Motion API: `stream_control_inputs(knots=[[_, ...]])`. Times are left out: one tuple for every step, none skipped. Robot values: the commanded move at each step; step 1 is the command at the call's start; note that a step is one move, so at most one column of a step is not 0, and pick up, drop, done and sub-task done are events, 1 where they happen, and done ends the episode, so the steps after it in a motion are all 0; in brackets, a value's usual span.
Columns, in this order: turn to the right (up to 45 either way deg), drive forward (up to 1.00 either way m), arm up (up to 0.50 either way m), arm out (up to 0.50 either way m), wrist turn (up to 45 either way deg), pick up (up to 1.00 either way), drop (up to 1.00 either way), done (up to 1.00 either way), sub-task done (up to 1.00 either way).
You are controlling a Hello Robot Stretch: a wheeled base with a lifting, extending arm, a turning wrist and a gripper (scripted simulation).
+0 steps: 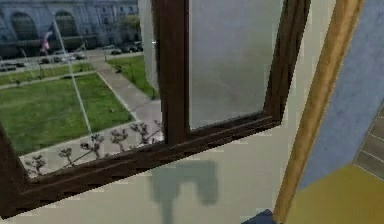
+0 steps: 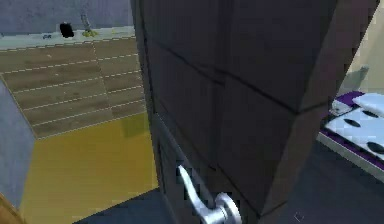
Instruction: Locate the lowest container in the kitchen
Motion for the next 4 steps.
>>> stream_control_inputs(knots=[[45.0,0.0,0.0,0.0,0.0,0.0,0.0,0.0,0.0],[3.0,0.0,0.0,0.0,0.0,0.0,0.0,0.0,0.0],[0.0,1.0,0.0,0.0,0.0,0.0,0.0,0.0,0.0],[0.0,0.2,0.0,0.0,0.0,0.0,0.0,0.0,0.0]])
